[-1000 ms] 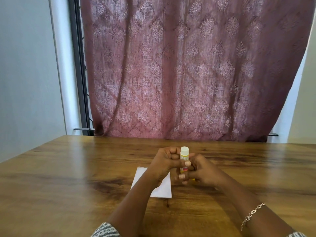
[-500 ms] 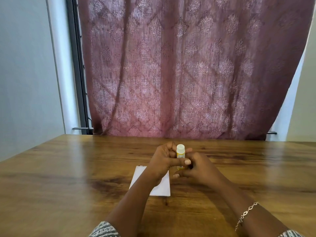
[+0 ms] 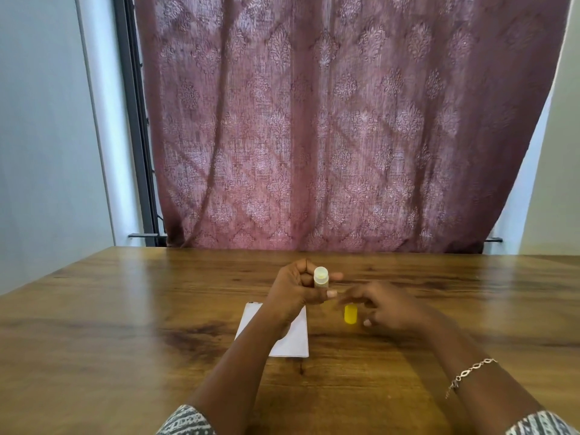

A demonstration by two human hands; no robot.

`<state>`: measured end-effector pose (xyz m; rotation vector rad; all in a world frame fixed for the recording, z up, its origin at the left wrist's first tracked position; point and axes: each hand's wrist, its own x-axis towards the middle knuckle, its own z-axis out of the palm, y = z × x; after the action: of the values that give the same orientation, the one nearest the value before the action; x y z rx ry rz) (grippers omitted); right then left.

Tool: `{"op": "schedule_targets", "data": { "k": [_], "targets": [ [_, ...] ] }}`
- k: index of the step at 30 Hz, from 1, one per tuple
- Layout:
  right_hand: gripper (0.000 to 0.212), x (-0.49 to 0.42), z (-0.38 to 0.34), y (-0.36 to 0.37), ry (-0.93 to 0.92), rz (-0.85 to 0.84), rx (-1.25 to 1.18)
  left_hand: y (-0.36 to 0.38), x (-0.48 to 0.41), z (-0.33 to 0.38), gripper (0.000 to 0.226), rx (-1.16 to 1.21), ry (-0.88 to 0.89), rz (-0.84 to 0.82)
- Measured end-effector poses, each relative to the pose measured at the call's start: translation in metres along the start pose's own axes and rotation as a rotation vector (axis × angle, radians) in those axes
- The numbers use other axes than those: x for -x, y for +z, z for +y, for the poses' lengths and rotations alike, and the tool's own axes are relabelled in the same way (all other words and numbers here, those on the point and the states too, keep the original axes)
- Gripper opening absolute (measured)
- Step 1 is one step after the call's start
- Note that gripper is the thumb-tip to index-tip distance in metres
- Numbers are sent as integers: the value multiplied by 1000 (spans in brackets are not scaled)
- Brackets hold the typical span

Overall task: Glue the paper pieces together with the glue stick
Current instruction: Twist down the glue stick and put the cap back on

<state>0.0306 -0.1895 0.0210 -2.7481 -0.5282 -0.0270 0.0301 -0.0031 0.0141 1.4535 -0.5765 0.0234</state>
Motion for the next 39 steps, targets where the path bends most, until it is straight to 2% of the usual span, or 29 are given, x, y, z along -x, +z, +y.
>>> {"op": "schedule_targets", "data": {
  "k": [7, 10, 15, 17, 19, 21, 23, 24, 25, 27, 28, 30, 31, 35, 39],
  "targets": [
    [36, -1, -11, 4, 23, 4, 144, 0, 0, -1, 29, -33, -36, -10],
    [20, -4, -8, 4, 38, 115, 102, -1, -1, -2, 27, -66, -53, 9],
    [35, -4, -10, -4, -110, 358, -311, -1, -1, -3, 24, -88, -94, 67],
    [30, -2, -16, -9, -184, 421, -532, -1, -1, -3, 25, -85, -115, 92],
    [25, 1, -20, -9, -195, 398, -731, 0, -1, -6, 26, -74, -134, 98],
    [24, 2, -23, 2, -77, 257, -797, 4, 0, -11, 24, -83, -179, 102],
    [23, 1, -27, 12, 45, 89, -560, 9, 1, -20, 23, -114, -226, 110],
    [23, 4, -28, 15, 57, 52, -431, 11, 1, -23, 24, -118, -233, 117],
    [22, 9, -32, 11, 53, 85, -319, 12, 1, -25, 23, -107, -228, 133],
    [27, 36, -49, 5, 23, 285, -77, 11, 2, -24, 20, -69, -188, 198],
    [40, 57, -62, 9, -61, 437, 20, 9, 1, -22, 18, -59, -162, 233],
    [54, 105, -88, 36, -225, 556, 234, 6, 0, -19, 20, -27, -131, 273],
    [52, 125, -94, 59, -291, 552, 296, 6, 0, -18, 21, -21, -132, 274],
    [48, 153, -85, 107, -404, 279, 465, 9, 2, -16, 28, -35, -129, 281],
    [53, 153, -90, 101, -372, 250, 467, 6, 11, -15, 21, -44, -100, 303]
  ]
}}
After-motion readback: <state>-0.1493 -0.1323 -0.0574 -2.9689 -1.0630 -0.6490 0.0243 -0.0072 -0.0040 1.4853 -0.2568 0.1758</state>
